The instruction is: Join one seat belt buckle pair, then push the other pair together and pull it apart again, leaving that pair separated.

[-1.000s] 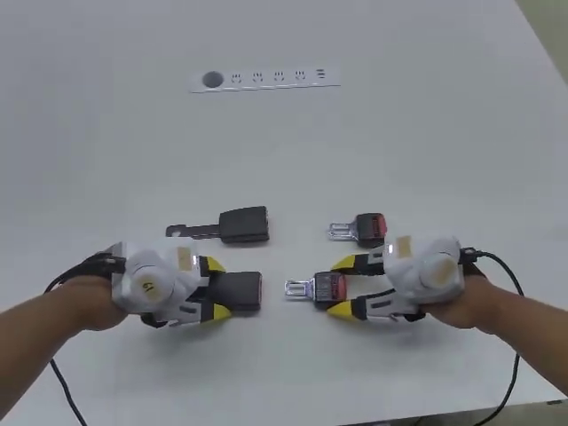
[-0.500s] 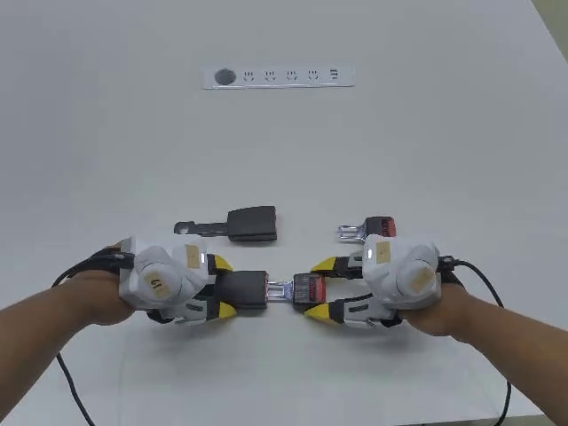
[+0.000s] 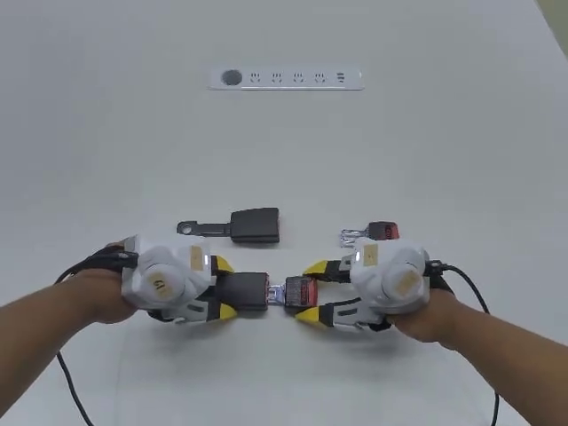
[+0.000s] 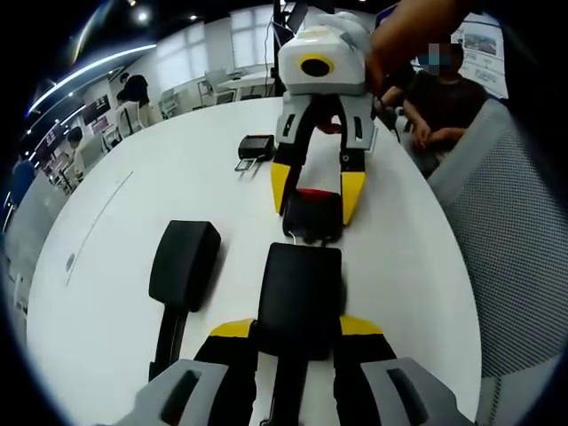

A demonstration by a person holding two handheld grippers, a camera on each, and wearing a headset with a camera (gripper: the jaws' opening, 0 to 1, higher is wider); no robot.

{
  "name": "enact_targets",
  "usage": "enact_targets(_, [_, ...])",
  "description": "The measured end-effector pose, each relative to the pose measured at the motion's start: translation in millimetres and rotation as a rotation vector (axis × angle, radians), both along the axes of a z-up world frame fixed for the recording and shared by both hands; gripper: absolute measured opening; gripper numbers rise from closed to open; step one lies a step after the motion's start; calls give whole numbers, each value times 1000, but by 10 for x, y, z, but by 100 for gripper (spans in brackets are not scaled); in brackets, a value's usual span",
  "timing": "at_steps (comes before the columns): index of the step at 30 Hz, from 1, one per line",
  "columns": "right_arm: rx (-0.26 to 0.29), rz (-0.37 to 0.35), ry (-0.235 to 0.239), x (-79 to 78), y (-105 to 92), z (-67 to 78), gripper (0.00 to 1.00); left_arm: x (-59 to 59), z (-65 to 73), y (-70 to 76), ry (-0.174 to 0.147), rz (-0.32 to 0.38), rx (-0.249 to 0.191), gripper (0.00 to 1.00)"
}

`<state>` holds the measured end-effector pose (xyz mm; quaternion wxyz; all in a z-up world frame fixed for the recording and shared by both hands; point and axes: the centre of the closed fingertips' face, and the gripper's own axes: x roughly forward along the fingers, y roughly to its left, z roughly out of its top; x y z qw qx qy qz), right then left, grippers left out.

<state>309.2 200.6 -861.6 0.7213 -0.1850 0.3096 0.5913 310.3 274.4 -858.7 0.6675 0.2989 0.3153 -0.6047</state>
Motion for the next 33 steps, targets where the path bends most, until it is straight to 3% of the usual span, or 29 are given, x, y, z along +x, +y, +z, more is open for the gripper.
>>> enact_targets(10, [-13, 9, 3, 7, 20, -1, 34, -2, -2, 1, 1, -8, -5, 34])
enact_targets(13, [1, 9, 0, -14, 152, 3, 34, -9, -4, -10, -1, -30, 6, 33])
enact_targets(14, [-18, 5, -12, 11, 181, 11, 34, -11, -10, 9, 2, -31, 14, 33])
enact_targets(20, [-12, 15, -4, -15, 133, 18, 34, -14, -17, -14, 6, -33, 24, 34])
enact_targets(33, [4, 11, -13, -25, 134, 23, 34, -8, -18, -23, 6, -36, -2, 34])
